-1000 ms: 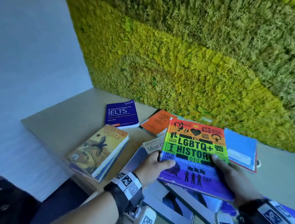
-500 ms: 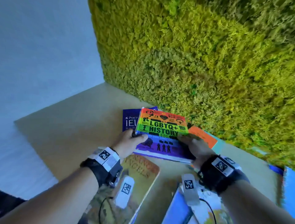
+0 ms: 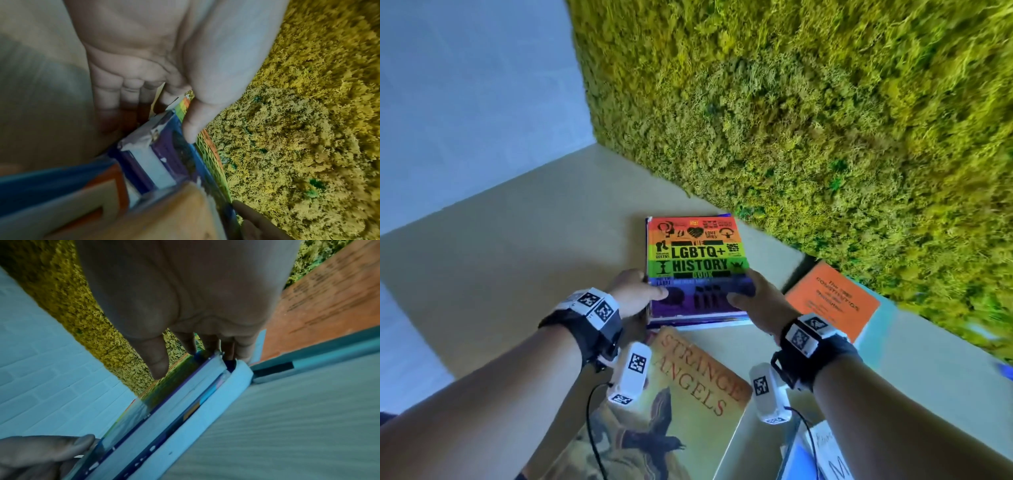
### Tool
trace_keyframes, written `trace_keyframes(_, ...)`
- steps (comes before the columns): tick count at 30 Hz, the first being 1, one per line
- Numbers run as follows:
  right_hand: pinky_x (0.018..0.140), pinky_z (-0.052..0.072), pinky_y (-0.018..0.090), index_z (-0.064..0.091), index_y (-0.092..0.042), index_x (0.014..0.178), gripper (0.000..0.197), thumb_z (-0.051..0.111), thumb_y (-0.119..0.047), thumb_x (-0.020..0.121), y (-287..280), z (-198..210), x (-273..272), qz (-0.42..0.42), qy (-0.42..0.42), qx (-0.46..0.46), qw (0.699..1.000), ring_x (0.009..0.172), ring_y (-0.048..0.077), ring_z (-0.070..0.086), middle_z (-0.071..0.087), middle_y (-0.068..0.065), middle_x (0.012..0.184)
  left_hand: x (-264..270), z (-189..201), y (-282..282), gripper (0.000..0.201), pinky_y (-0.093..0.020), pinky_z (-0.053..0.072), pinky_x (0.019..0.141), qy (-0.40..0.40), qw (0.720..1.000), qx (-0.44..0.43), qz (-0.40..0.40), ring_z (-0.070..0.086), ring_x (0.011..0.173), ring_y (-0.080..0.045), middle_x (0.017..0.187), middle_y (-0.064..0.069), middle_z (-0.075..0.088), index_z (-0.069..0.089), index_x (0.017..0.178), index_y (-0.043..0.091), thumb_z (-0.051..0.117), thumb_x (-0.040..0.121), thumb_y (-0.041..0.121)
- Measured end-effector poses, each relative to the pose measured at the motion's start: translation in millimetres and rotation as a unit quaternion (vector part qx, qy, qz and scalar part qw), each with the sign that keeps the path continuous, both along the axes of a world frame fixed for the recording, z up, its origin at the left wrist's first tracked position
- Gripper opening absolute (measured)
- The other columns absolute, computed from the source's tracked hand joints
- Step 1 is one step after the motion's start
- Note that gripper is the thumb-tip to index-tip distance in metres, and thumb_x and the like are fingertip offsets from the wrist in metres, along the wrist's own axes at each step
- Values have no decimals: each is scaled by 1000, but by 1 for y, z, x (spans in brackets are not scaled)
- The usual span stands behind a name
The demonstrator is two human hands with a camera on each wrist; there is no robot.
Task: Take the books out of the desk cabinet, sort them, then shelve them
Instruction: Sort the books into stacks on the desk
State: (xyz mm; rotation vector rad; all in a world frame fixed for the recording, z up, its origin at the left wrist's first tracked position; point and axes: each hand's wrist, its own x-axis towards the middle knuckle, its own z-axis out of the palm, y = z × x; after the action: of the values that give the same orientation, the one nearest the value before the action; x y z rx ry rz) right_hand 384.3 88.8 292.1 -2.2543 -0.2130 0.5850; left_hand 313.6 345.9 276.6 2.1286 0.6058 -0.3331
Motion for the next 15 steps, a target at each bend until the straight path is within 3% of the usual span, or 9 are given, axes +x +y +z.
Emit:
trace_keyframes(2, 103, 50, 48, 37, -21, 155, 78, 67, -48, 88, -4, -6, 0, 4, -3, -31, 1000, 123, 33, 58, 59, 10, 141, -2, 6, 4, 39, -37, 56, 91, 9, 1000, -14, -8, 72, 99, -25, 102, -4, 77, 76, 104, 13, 76, 83, 46)
trace_keyframes(4, 101, 52, 50, 39, -23, 154, 88, 65, -61, 80, -11, -6, -5, 10, 12, -35, 999, 122, 32, 60, 60, 8, 141, -7, 19, 5, 67, -45, 54, 100, 16, 999, -28, -17, 71, 103, -29, 109, -8, 77, 74, 110, 15, 71, 69, 68)
trace_keyframes(5, 101, 53, 49, 42, -23, 152, 91, 64, -65, 75, -14, -2, -10, 7, 16, -33, 999, 122, 31, 61, 61, 7, 140, -10, 24, 5, 74, -47, 54, 100, 18, 999, -42, -17, 71, 102, -30, 110, -10, 76, 72, 112, 14, 68, 66, 72)
trace_keyframes(6, 102, 52, 48, 46, -23, 149, 88, 64, -65, 75, -18, 2, -16, 1, 23, -26, 999, 122, 30, 61, 62, 8, 139, -14, 30, 2, 69, -46, 54, 97, 25, 998, -56, -8, 71, 99, -28, 110, -8, 75, 69, 112, 14, 67, 72, 70)
trace_keyframes(8, 105, 50, 48, 52, -17, 144, 66, 67, -48, 88, -28, 10, -30, -26, 34, 4, 999, 121, 29, 62, 63, 9, 134, -28, 38, -2, 44, -43, 56, 92, 38, 997, -72, -6, 67, 98, -22, 115, -4, 69, 64, 119, 23, 66, 89, 56)
trace_keyframes(11, 108, 47, 52, 50, -12, 144, 67, 69, -39, 85, -50, 21, -63, -96, 63, 87, 990, 121, 31, 58, 58, 14, 140, -61, 46, -5, 56, -39, 59, 78, 60, 997, -23, -51, 66, 107, -26, 127, -4, 65, 57, 135, 24, 60, 92, 59)
trace_keyframes(13, 100, 48, 50, 50, -14, 143, 61, 69, -36, 90, -59, 25, -101, -146, 113, 157, 970, 116, 28, 57, 57, 15, 141, -87, 42, -7, 63, -39, 58, 73, 78, 990, -1, -116, 71, 95, -30, 105, -7, 75, 70, 114, 15, 51, 90, 70)
trace_keyframes(14, 97, 49, 49, 51, -17, 140, 54, 69, -35, 92, -61, 25, -124, -169, 145, 191, 956, 114, 26, 58, 59, 13, 137, -100, 38, -9, 69, -34, 53, 69, 86, 986, 8, -143, 71, 79, -28, 80, -4, 74, 72, 96, 11, 46, 88, 75)
trace_keyframes(15, 93, 49, 48, 55, -20, 132, 47, 71, -35, 91, -61, 24, -146, -189, 185, 221, 939, 110, 26, 59, 61, 9, 127, -114, 37, -13, 75, -31, 45, 62, 91, 983, 32, -159, 61, 62, -24, 58, 2, 61, 68, 82, 11, 42, 85, 81)
